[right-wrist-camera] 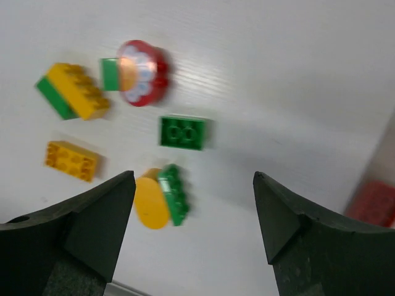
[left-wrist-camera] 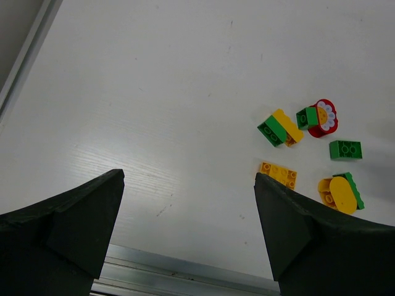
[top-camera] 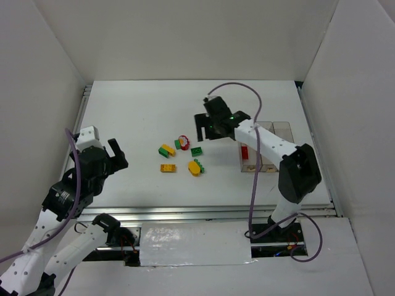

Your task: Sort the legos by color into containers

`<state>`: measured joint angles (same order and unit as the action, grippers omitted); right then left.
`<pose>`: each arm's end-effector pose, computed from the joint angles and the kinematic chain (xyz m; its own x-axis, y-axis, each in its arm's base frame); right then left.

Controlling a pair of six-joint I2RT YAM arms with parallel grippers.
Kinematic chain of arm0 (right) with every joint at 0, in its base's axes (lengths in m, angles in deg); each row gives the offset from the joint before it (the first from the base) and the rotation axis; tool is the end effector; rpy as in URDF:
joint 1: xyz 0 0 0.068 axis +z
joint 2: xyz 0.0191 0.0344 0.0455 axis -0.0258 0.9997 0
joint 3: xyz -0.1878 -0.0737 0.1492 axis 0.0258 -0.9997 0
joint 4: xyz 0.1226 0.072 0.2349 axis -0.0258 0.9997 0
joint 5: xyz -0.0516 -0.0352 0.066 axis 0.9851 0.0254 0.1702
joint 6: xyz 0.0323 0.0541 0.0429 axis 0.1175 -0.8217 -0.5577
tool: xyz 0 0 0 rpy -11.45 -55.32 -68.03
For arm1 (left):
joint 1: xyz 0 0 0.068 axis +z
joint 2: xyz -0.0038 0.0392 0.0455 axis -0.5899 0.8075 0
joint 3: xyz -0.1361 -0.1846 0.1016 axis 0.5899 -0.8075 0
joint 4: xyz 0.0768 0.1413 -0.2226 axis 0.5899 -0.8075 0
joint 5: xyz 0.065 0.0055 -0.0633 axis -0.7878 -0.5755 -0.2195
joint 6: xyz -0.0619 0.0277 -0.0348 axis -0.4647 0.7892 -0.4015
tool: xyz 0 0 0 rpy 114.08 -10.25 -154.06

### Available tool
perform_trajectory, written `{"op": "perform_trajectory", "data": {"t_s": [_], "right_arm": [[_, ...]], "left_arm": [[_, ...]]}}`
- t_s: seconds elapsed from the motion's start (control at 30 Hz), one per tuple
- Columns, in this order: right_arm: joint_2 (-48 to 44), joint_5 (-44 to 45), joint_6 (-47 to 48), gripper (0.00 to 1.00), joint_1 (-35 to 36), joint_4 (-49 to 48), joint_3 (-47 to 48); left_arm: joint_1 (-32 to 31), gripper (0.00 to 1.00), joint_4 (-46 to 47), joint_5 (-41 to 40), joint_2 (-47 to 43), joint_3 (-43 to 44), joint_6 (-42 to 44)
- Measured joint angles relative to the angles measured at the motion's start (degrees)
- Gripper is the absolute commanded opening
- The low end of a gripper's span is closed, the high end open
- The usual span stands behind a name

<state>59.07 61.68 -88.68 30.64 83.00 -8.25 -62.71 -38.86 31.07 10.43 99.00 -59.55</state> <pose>0.3450 0.2085 0.2220 -0.7687 -0.1134 -0.6295 -0.2415 0.9628 0.1215 0.1614 -0.0396 0.3339 -0.2950 -0.3733 -0.8796 -0.3027 0.9096 -0.2845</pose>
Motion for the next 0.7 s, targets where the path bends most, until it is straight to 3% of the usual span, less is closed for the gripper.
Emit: {"op": "perform_trajectory", "data": {"t_s": [0.07,0.13,0.4,0.7], "right_arm": [[3.5,-1.1,-0.2,0.89,4.1,0.2,4.9],[8.3,-0.6,-0.8,1.0,6.2,0.5,11.4],[25.6,3.5,-2.2,0.99,9.0,4.2,28.8],[32.0,3.0,-2.2,0.97,9.8,6.9,32.9]], "left_arm": [[0.0,1.0,0.0,0.0,0.3,0.0,0.0],[0.0,1.0,0.0,0.0,0.6,0.0,0.0],[0.0,1.0,0.0,0.0,1.3,0.0,0.0],[0.0,1.0,0.0,0.0,1.7,0.0,0.0]]}}
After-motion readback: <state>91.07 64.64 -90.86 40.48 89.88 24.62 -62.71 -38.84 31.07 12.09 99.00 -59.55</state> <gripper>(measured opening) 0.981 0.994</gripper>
